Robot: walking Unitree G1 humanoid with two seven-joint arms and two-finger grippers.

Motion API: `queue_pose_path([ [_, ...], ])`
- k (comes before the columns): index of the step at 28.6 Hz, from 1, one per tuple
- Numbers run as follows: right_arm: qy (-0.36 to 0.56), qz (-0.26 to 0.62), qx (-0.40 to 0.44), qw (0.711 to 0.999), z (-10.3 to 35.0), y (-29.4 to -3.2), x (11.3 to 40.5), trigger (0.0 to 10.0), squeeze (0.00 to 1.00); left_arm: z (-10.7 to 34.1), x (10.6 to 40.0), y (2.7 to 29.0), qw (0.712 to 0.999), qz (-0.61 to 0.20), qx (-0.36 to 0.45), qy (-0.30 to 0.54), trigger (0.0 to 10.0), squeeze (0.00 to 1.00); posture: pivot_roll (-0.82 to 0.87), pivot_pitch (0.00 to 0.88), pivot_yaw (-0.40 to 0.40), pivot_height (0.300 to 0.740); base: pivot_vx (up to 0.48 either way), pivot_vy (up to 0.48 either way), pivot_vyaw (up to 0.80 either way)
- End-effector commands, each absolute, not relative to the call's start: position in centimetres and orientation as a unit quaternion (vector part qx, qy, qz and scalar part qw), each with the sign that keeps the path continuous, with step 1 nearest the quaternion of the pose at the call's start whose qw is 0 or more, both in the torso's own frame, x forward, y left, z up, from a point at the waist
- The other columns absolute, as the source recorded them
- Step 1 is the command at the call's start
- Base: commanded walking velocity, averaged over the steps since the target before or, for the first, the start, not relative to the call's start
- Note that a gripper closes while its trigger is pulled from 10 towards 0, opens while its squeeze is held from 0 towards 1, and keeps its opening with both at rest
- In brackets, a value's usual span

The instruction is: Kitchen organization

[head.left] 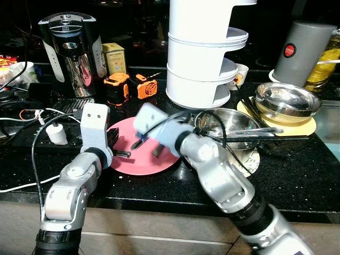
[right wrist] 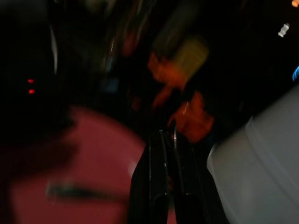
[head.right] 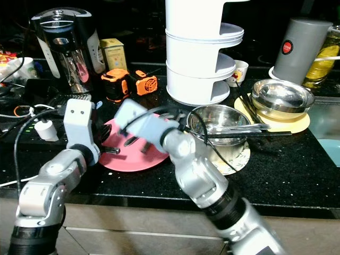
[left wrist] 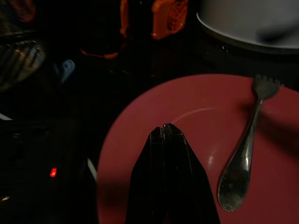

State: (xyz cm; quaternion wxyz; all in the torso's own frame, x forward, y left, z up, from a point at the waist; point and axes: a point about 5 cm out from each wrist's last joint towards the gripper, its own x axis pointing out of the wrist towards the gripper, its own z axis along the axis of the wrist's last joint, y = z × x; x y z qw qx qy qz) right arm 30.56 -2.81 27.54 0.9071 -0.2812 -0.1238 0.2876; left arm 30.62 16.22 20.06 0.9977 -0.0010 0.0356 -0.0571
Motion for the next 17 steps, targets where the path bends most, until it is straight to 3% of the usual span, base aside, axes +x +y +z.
queue_pose_path([
  [1,-0.147,0.272,-0.255,0.916,28.4,-3.6,30.7,0.0,0.0,20.3,30.6,16.2,0.998,-0.061,-0.005,0.028,10.0,0.0,0.0,0.0,-0.03,0.74,0.0,0.0,0.0],
  [6,-0.206,0.265,-0.118,0.935,30.7,-5.1,30.1,0.0,0.0,20.6,30.6,15.9,0.997,-0.069,-0.009,0.016,10.0,0.0,0.0,0.0,-0.027,0.74,0.0,0.0,0.0],
  [7,-0.209,0.292,-0.075,0.93,30.7,-5.2,29.6,1.4,0.0,20.7,30.6,15.8,0.997,-0.072,-0.011,0.014,10.0,0.0,0.0,0.0,-0.027,0.74,0.0,0.0,0.0],
  [8,-0.211,0.318,-0.028,0.924,30.6,-5.3,29.2,5.9,0.0,20.8,30.6,15.6,0.997,-0.079,-0.014,0.008,10.0,0.0,0.0,0.0,-0.025,0.74,0.0,0.0,0.0],
  [9,-0.21,0.344,0.025,0.915,30.6,-5.4,28.8,5.9,0.0,21.0,30.5,15.4,0.996,-0.091,-0.021,-0.002,10.0,0.0,0.0,0.0,-0.025,0.74,0.0,0.0,0.0],
  [10,-0.21,0.344,0.025,0.915,30.6,-5.4,28.8,5.9,0.0,21.0,30.5,15.4,0.996,-0.091,-0.021,-0.002,10.0,0.0,0.0,0.0,-0.025,0.74,0.0,0.0,0.0],
  [11,-0.218,0.388,0.136,0.885,30.9,-5.9,28.1,10.0,0.0,22.0,30.3,14.8,0.991,-0.126,-0.025,-0.035,10.0,0.0,0.0,0.0,-0.023,0.74,0.0,0.0,0.0],
  [12,-0.218,0.388,0.136,0.885,30.9,-5.9,28.1,10.0,0.0,22.0,30.3,14.8,0.991,-0.126,-0.025,-0.035,10.0,0.0,0.0,0.0,-0.023,0.74,0.0,0.0,0.0],
  [17,-0.237,0.449,0.273,0.817,31.6,-6.7,27.0,10.0,0.0,22.6,30.4,15.3,0.991,-0.122,-0.018,-0.057,10.0,0.0,0.0,0.0,-0.017,0.74,0.0,0.0,-0.27],
])
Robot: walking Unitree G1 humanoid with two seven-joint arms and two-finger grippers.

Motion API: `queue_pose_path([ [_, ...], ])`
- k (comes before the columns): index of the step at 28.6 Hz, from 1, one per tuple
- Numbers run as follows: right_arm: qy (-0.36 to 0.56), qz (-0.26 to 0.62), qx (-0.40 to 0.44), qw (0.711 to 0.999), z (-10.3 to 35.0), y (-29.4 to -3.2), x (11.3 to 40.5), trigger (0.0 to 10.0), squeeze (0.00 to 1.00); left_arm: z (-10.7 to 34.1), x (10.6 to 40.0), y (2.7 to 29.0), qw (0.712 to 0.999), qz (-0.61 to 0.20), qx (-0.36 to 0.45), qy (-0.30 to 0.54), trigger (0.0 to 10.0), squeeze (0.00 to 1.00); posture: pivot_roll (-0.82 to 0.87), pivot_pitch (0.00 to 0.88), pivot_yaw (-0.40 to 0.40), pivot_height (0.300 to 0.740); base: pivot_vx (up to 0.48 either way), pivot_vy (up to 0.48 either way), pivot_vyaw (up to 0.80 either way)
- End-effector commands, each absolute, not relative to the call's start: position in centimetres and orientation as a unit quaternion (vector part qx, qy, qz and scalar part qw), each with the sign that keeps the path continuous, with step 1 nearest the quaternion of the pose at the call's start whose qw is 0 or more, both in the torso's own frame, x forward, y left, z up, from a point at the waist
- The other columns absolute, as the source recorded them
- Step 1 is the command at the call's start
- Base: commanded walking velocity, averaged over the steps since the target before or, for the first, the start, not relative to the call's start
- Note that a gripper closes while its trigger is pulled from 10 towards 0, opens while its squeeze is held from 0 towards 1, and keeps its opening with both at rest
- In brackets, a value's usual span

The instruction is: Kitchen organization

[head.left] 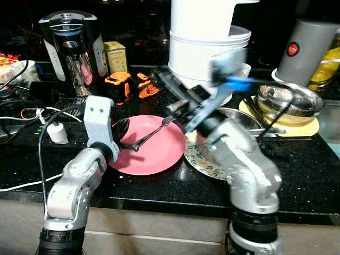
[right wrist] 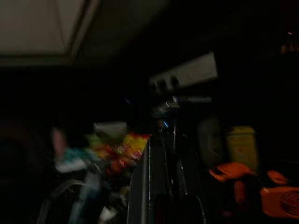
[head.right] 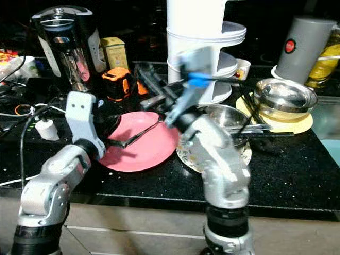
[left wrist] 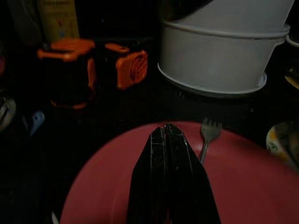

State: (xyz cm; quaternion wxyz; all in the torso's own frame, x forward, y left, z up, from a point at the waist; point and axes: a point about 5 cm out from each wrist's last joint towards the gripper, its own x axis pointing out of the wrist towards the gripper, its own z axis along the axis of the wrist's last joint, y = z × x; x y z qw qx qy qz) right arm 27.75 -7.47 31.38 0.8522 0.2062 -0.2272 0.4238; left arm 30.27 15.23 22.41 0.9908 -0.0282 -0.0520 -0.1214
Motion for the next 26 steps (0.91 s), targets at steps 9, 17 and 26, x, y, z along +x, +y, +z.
queue_pose_path([
  [9,-0.244,0.438,0.339,0.796,31.9,-7.8,27.1,10.0,0.0,21.3,30.7,15.2,0.993,-0.111,0.014,-0.036,10.0,0.0,0.0,0.0,-0.014,0.74,0.0,0.0,-0.75],
  [17,-0.232,0.444,0.337,0.797,31.9,-8.2,27.0,10.0,0.0,20.7,31.2,15.5,0.995,-0.095,0.017,-0.023,10.0,1.0,-0.01,0.0,-0.011,0.74,0.0,0.0,0.0],
  [26,-0.214,0.447,0.325,0.806,31.6,-8.1,27.0,10.0,0.0,21.1,31.2,17.6,0.999,-0.022,0.048,-0.001,10.0,1.0,-0.01,0.0,-0.008,0.74,0.0,0.0,0.0],
])
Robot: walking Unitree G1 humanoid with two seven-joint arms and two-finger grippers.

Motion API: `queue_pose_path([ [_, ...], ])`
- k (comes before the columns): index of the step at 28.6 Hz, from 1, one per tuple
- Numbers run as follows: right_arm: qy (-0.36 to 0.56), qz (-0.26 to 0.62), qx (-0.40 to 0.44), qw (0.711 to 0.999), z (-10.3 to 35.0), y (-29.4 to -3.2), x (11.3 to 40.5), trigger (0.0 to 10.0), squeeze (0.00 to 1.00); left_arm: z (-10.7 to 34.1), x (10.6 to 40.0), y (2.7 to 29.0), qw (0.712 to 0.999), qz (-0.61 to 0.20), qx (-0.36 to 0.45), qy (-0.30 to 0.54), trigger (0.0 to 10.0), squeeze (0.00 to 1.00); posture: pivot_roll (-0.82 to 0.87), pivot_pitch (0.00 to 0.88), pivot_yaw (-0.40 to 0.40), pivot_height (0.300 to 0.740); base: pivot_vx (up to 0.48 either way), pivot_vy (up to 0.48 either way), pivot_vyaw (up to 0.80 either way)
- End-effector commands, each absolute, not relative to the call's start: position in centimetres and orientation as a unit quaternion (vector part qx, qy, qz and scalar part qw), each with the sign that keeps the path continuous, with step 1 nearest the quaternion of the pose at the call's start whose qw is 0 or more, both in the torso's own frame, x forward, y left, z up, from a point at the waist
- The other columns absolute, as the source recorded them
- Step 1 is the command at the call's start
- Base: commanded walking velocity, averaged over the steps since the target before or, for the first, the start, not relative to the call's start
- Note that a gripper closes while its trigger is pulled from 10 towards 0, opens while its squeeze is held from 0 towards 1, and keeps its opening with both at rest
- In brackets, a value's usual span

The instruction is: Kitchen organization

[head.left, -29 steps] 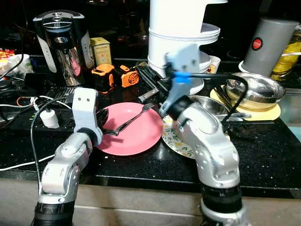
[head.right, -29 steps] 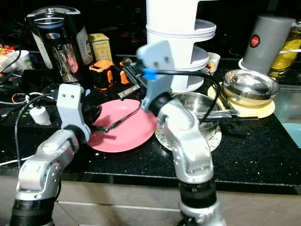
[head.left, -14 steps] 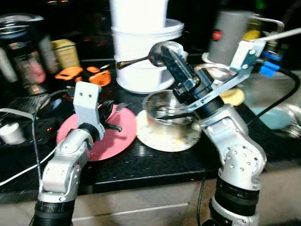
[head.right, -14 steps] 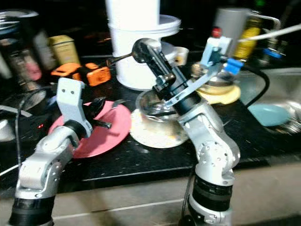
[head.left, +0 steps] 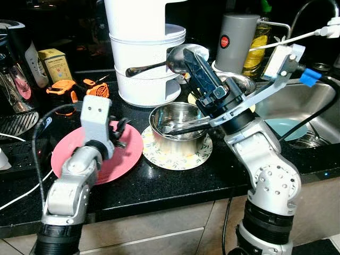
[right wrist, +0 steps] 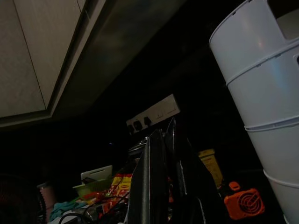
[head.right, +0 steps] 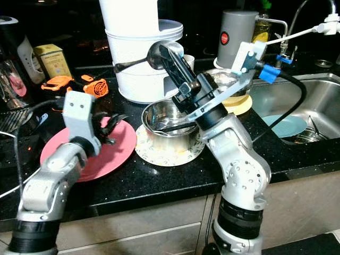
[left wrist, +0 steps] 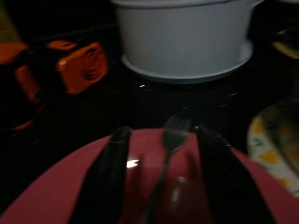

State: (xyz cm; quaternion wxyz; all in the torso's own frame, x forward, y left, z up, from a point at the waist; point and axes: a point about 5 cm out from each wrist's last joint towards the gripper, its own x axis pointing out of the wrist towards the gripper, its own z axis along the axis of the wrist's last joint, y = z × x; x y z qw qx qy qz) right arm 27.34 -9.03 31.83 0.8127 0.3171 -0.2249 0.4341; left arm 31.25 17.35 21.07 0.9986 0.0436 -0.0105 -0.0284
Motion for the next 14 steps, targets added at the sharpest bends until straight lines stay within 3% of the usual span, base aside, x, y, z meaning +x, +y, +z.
queue_pose_path([
  [1,-0.21,0.448,0.318,0.809,31.5,-8.0,27.0,10.0,0.0,21.0,31.2,17.5,0.999,-0.028,0.039,0.005,10.0,1.0,0.0,0.0,-0.011,0.74,0.0,0.0,0.0],
  [6,-0.197,0.452,0.295,0.819,31.3,-7.6,27.0,10.0,0.0,20.1,31.1,16.9,0.996,-0.072,0.03,0.046,10.0,1.0,0.0,0.0,-0.01,0.74,0.0,0.0,0.0],
  [7,-0.196,0.451,0.292,0.821,31.3,-7.6,27.0,10.0,0.0,19.8,31.0,16.6,0.993,-0.09,0.036,0.063,10.0,0.0,0.0,0.0,-0.01,0.74,0.0,0.0,0.0],
  [14,-0.196,0.447,0.284,0.825,31.4,-7.6,27.0,10.0,0.0,18.1,30.8,16.9,0.981,-0.125,0.034,0.143,10.0,0.0,-0.01,0.0,-0.005,0.74,0.0,0.0,0.0],
])
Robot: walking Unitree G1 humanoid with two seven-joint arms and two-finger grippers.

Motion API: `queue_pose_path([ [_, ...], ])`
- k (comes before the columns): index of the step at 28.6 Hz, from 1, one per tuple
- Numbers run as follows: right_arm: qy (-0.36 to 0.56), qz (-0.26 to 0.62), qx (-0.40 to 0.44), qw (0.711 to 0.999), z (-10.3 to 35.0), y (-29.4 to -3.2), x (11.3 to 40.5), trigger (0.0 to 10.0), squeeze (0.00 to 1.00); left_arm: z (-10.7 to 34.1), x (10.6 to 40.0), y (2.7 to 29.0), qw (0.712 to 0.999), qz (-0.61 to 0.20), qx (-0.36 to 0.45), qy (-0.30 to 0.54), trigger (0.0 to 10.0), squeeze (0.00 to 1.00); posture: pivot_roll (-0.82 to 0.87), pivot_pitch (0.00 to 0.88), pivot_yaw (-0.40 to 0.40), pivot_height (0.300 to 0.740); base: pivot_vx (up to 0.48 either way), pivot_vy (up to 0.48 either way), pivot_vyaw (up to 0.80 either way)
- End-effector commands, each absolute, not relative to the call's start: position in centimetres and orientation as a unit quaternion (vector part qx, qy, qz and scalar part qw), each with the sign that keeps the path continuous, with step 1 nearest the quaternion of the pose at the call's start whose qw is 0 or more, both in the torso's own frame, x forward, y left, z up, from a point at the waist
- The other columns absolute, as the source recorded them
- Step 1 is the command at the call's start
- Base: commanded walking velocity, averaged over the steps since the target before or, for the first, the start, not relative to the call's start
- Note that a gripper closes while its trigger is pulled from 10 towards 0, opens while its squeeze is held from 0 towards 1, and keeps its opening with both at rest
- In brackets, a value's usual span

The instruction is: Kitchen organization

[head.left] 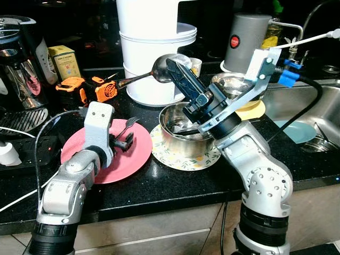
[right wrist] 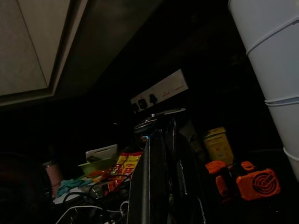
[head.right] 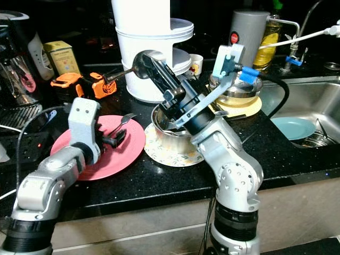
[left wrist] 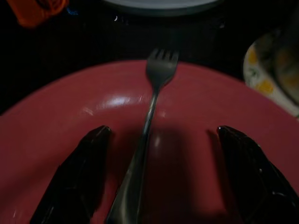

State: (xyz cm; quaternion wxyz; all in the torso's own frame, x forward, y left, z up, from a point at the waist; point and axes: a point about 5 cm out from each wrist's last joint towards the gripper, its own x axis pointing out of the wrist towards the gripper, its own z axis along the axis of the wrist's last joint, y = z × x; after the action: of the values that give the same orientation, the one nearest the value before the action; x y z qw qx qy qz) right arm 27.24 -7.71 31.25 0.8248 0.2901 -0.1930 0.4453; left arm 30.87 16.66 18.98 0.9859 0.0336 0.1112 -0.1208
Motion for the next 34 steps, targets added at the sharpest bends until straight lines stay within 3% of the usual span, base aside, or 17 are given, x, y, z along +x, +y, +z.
queue_pose_path([
  [1,-0.196,0.447,0.284,0.825,31.4,-7.6,27.0,10.0,0.0,18.1,30.8,16.9,0.981,-0.125,0.034,0.143,10.0,0.0,-0.01,0.0,-0.005,0.74,0.0,0.0,0.0],
  [2,-0.196,0.446,0.281,0.827,31.4,-7.6,27.0,10.0,0.0,17.6,30.7,17.4,0.978,-0.125,0.03,0.167,8.9,0.0,-0.01,0.0,-0.005,0.74,0.0,0.0,0.0],
  [3,-0.196,0.445,0.28,0.828,31.4,-7.6,27.0,10.0,0.0,17.4,30.7,17.6,0.975,-0.128,0.023,0.181,3.5,0.0,-0.01,0.0,-0.005,0.74,0.0,0.0,0.0],
  [4,-0.196,0.445,0.28,0.828,31.4,-7.6,27.0,10.0,0.0,17.4,30.7,17.6,0.975,-0.128,0.023,0.181,3.5,0.0,-0.01,0.0,-0.005,0.74,0.0,0.0,0.0],
  [5,-0.196,0.445,0.278,0.829,31.4,-7.6,27.0,10.0,0.0,17.2,30.6,17.9,0.972,-0.13,0.021,0.193,0.0,0.0,-0.01,0.0,-0.005,0.74,0.0,0.0,0.0],
  [15,-0.191,0.435,0.269,0.838,31.5,-7.6,27.2,10.0,0.0,16.0,29.6,18.0,0.954,-0.161,0.014,0.253,0.0,0.0,-0.01,0.0,-0.006,0.74,0.0,0.0,0.0],
  [28,-0.187,0.42,0.27,0.846,31.3,-7.7,27.6,10.0,0.0,16.3,29.8,18.1,0.957,-0.154,0.012,0.245,0.0,0.0,-0.01,0.0,-0.007,0.74,0.0,0.0,0.0],
  [30,-0.186,0.419,0.272,0.846,31.3,-7.7,27.6,10.0,0.0,19.3,30.9,17.9,0.98,-0.142,0.006,0.138,0.0,0.0,-0.01,0.0,-0.008,0.74,0.0,0.0,0.0],
  [31,-0.186,0.419,0.272,0.846,31.3,-7.7,27.6,10.0,0.0,19.3,30.9,17.9,0.98,-0.142,0.006,0.138,0.0,0.0,-0.01,0.0,-0.008,0.74,0.0,0.0,0.0],
  [34,-0.186,0.421,0.283,0.842,31.2,-7.7,27.6,10.0,0.0,23.2,31.4,17.7,0.991,-0.125,-0.04,0.002,0.0,0.0,-0.01,0.0,-0.006,0.74,0.0,0.0,0.0],
])
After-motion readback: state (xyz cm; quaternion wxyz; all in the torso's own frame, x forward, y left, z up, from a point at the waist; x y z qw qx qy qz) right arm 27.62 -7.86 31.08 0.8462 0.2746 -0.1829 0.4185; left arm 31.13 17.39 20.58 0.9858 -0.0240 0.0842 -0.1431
